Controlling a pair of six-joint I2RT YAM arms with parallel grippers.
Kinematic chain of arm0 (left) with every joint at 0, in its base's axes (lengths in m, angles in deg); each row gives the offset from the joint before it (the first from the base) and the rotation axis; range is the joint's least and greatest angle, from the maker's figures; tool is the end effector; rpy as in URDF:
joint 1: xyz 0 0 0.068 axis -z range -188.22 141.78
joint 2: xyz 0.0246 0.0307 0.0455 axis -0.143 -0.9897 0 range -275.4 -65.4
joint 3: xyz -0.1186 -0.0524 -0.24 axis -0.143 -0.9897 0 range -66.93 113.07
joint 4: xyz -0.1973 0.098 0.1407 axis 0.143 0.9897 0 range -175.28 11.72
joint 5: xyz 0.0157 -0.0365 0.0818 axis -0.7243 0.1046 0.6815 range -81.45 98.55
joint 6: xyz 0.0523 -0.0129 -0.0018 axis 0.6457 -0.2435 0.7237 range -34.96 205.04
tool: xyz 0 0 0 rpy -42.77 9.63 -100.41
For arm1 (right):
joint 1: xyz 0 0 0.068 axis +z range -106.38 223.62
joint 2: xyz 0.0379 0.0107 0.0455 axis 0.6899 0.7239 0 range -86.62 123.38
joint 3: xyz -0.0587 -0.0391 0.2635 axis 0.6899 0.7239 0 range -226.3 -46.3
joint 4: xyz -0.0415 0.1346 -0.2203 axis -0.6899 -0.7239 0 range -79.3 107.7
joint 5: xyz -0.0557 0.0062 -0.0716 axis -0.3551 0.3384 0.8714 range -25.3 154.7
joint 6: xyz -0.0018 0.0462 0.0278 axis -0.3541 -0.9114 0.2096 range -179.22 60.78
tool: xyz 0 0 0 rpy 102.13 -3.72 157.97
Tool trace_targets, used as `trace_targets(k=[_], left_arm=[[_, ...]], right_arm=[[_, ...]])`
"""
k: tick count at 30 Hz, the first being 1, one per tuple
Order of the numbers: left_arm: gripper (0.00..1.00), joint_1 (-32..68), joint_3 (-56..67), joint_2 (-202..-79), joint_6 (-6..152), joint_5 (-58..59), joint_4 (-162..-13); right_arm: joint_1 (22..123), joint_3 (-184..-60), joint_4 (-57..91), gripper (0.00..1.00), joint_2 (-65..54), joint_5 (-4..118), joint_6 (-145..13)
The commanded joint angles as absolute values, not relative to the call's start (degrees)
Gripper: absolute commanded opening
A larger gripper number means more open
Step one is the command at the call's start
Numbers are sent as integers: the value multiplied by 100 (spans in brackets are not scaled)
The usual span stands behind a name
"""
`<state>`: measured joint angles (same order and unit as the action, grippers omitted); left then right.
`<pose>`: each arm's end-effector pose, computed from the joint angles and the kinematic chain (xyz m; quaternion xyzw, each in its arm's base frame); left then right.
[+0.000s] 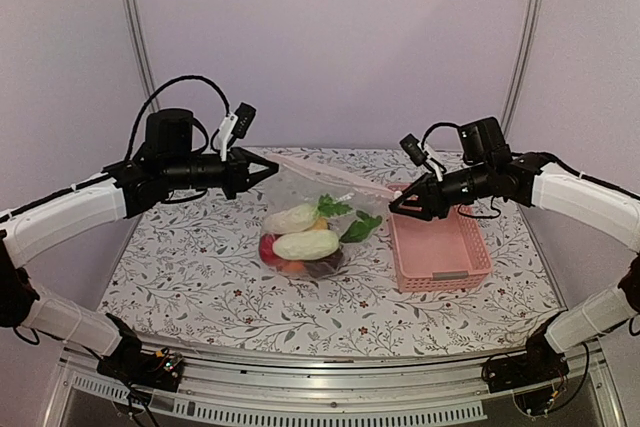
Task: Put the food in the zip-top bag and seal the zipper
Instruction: Hold the zipper food storage bag at the center of the board.
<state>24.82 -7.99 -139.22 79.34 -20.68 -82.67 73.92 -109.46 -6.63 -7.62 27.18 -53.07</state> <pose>0.2410 -0.1775 0.3306 0.3294 0.7230 -0.3818 0.4723 0.2481 0.1700 0.2975 -0.3973 0.7733 0.3686 0.3290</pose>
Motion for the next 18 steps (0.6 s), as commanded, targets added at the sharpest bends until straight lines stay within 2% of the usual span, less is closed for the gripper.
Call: trace_targets(k=[1,5,8,12,14,18], left_arm=[[0,2319,-1099,-13709,7689,-1929,-8434],[0,2256,-1191,-13646,7625,-1925,-8398],[0,2225,-1227,-13604,7575,-1859,-8381],[0,2197,-1310,-13551,7450,-1803,-8439],[0,2191,-1335,-13553,7365,-1721,-8440],[0,2177,-1390,-13543,7119,-1528,-8759]], right_arm=[[7394,-10697,449,39,-913,2418,-5866],[7390,-10559,847,26,-903,2252,-6174],[7396,-10572,868,24,-852,2212,-6190],[7394,-10472,975,43,-800,2162,-6223],[7394,-10408,1042,47,-747,2087,-6253],[7407,-10321,1161,48,-699,2004,-6341]])
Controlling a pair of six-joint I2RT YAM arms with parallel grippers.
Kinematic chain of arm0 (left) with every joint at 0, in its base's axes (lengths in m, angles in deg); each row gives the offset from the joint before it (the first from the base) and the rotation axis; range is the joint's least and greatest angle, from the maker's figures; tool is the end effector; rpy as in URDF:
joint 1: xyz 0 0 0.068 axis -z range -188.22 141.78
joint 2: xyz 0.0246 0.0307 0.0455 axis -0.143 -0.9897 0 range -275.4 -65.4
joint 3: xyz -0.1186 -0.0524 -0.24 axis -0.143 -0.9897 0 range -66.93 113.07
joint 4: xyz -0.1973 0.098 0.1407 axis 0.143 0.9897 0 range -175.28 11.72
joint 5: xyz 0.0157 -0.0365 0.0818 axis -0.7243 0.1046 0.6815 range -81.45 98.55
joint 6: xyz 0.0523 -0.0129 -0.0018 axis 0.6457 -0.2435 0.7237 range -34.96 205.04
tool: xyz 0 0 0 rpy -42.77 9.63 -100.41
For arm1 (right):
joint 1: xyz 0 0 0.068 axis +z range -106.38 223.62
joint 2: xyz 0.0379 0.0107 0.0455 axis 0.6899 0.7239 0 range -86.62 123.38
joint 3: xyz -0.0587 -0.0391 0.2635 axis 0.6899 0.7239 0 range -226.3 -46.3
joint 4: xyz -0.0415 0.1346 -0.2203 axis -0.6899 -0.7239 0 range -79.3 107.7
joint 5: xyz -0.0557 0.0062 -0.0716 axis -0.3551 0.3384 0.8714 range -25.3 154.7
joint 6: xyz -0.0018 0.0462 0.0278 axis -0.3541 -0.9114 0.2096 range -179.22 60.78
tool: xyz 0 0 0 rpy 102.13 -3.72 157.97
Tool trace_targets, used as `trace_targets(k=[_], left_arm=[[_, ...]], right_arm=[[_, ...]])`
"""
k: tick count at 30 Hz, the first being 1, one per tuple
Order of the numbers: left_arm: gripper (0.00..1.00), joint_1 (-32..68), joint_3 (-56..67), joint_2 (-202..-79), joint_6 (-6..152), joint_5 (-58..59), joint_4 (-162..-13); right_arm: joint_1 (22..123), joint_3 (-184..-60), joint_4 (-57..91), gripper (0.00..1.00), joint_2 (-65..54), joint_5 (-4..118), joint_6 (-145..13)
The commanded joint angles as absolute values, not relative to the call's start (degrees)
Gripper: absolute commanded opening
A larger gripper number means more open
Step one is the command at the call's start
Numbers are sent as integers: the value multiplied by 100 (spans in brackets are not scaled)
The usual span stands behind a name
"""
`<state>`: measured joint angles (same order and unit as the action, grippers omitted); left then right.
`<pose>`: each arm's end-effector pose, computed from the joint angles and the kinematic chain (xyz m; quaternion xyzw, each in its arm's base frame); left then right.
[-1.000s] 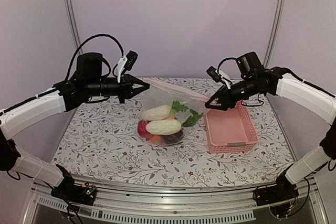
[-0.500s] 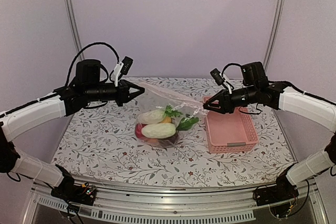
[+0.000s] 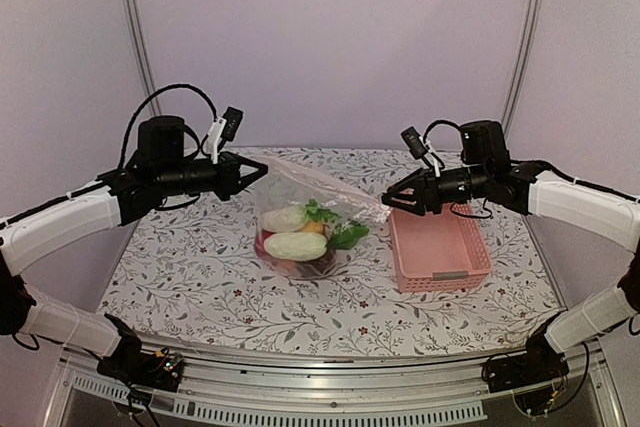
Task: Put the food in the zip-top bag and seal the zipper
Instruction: Hold the zipper food storage bag at the center of the board.
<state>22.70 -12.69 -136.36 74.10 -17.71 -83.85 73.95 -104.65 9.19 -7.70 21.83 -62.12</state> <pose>0.2376 -0.1607 0.3171 0.2681 0.7536 -0.3759 0.4679 0.2531 0.1761 0.2940 -0.3702 0.7356 0.4367 0.3621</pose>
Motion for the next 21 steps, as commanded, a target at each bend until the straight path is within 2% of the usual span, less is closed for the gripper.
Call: trace_targets(k=[1,8,12,21], left_arm=[[0,2175,-1400,-13542,7051,-1505,-8791],[0,2177,-1435,-13571,6658,-1464,-8977],[0,2177,-1471,-13571,6551,-1426,-9033],[0,2166,-1446,-13564,6580,-1410,-8935]], right_arm=[[7420,-10290,1204,48,-712,1972,-6363],[7771,-10009,1448,55,-868,1785,-6562],[7866,-9857,1596,53,-816,2016,-6678],[7869,-9825,2047,25,-840,2404,-6823]])
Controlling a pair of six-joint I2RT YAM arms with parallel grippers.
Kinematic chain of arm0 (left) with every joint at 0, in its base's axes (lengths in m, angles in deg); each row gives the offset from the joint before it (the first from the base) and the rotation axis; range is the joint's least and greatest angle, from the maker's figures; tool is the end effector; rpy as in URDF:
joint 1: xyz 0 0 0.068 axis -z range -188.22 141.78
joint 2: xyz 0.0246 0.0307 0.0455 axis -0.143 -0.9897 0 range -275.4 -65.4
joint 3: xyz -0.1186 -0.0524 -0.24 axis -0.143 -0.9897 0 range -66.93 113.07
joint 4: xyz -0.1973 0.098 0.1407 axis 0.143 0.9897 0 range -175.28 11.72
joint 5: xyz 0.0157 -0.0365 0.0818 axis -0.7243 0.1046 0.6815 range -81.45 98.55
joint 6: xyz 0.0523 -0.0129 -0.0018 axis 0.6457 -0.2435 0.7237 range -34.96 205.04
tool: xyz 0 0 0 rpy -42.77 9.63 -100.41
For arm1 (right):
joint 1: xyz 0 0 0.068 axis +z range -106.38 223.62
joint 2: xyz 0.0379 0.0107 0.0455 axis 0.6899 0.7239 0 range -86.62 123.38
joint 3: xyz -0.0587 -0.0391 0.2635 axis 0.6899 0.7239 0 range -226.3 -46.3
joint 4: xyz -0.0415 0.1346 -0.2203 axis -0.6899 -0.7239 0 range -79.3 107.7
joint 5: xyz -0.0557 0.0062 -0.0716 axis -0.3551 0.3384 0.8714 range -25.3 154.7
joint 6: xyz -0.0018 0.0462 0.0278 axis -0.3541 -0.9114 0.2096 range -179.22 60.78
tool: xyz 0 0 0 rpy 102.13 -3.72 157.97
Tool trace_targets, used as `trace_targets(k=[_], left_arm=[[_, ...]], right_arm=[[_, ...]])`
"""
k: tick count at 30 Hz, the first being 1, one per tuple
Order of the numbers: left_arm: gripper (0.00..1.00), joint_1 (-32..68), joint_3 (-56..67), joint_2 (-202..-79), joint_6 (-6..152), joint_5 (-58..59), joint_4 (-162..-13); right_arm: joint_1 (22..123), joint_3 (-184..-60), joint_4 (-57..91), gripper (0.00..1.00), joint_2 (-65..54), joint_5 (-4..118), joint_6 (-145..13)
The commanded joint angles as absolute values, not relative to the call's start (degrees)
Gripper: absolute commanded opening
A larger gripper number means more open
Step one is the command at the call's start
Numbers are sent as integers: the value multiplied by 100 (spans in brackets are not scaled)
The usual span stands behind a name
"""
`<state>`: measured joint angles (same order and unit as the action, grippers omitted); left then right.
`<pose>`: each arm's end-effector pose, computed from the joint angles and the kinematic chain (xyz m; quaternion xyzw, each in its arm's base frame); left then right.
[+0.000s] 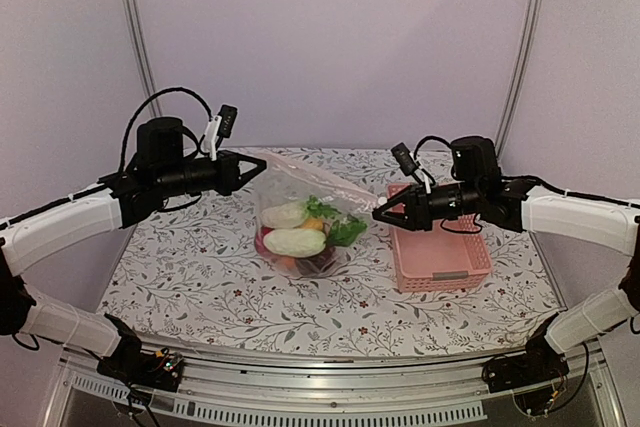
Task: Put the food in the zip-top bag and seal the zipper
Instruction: Hold the zipper food storage bag at the center of the board.
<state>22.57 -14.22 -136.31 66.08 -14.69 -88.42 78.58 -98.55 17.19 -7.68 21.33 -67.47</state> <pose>0.2403 -0.1596 0.3158 0.2020 0.7607 -0.3957 0.4733 0.2353 0.1943 0.2705 -0.3705 0.7273 0.4714 0.3340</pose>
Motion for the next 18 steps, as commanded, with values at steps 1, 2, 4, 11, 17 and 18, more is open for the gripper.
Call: trace_targets(k=[1,2,4,11,17,18], left_arm=[[0,2167,-1452,-13560,6575,-1408,-8937],[0,2168,-1454,-13557,6579,-1404,-8939],[0,2167,-1462,-13558,6578,-1407,-8933],[0,2140,-1497,-13485,6572,-1351,-8948],[0,2102,-1595,-13359,6574,-1338,-8901],[0,2095,-1621,-13312,6595,-1353,-8884]], right_arm=[[7864,-9825,2065,21,-866,2420,-6827],[7866,-9837,2075,16,-881,2400,-6821],[7869,-9894,2034,8,-854,2340,-6801],[7878,-9948,1818,10,-904,2381,-6754],[7905,-10354,1132,0,-1100,2571,-6527],[7936,-10518,942,0,-1142,2620,-6431]])
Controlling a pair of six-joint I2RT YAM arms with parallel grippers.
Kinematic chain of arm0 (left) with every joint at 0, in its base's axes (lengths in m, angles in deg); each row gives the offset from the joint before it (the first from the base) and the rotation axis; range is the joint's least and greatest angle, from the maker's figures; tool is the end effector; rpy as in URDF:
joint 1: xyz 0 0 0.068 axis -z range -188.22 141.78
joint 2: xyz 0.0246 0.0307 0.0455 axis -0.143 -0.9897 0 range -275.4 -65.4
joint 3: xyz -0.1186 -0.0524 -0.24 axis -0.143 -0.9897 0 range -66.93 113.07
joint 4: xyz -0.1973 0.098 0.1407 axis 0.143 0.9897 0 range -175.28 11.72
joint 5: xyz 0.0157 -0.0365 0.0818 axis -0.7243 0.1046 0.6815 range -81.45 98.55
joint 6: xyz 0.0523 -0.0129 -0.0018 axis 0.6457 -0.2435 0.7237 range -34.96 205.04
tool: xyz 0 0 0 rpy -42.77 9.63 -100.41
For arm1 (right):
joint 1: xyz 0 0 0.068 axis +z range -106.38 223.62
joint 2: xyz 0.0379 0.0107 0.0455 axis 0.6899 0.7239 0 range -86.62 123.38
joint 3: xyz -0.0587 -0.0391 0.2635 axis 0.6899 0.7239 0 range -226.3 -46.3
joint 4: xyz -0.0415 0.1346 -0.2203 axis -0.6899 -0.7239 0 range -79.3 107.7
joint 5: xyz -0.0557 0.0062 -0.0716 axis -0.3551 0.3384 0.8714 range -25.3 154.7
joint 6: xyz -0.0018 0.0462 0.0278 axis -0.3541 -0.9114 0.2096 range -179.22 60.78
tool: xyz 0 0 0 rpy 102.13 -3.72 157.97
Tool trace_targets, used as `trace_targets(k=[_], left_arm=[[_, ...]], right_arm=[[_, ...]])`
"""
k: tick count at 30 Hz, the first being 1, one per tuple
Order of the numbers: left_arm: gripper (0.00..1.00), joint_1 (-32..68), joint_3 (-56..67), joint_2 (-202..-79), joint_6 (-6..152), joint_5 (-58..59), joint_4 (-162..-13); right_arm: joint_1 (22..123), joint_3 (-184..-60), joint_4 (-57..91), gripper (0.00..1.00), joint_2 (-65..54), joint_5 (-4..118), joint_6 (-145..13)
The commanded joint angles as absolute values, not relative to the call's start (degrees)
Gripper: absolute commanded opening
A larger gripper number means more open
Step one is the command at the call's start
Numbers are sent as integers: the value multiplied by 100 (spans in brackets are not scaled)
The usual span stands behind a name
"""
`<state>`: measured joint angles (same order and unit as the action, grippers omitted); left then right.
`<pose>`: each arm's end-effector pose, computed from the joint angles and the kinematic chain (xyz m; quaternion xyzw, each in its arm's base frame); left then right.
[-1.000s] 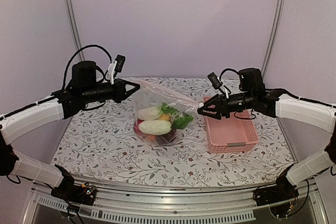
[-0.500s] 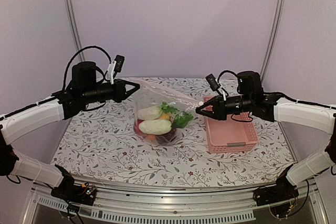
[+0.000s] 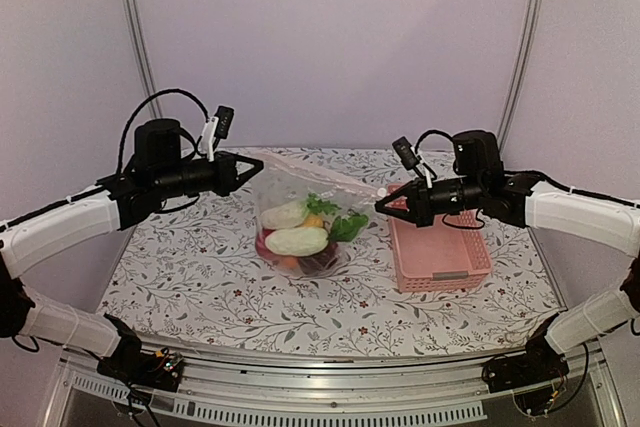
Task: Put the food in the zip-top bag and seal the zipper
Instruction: Hold the zipper food storage bag at the center of the board, then hold the zipper from the zipper food storage bag.
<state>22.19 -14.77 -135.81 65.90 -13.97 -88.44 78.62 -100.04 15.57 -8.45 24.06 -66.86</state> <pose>0.2398 -0.1566 0.3147 0.1946 0.7632 -0.3907 0.4765 0.2360 0.1935 0.2800 -0.3660 0.7319 0.4544 0.3519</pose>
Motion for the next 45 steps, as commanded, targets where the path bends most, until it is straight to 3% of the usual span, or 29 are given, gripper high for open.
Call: trace_targets(k=[1,3,7,10,13,18,32,45], left_arm=[[0,2082,-1641,-13242,6635,-1416,-8873],[5,2080,-1681,-13116,6716,-1675,-8886],[41,2141,-1418,-12700,7051,-1772,-8456],[59,2457,-785,-12303,7461,-1055,-8143],[68,2756,99,-12541,7973,-1030,-7806],[68,3295,1265,-13806,8440,-1924,-6982],[57,4050,1758,-15483,8442,-3081,-7314],[27,4285,1846,-15771,8495,-3189,-7151]], right_arm=[[7969,-10694,720,0,-1182,2648,-6346],[8049,-11091,308,0,-1184,2675,-6068],[8291,-12033,-573,0,-941,2844,-5468],[8481,-12777,-1296,0,-605,3058,-5028],[8596,-13312,-1815,0,-361,3122,-4691],[8745,-13769,-2412,0,-162,3106,-4403],[8993,-13507,-2828,0,-179,3095,-4339],[8994,-13447,-2810,0,-171,3122,-4323]])
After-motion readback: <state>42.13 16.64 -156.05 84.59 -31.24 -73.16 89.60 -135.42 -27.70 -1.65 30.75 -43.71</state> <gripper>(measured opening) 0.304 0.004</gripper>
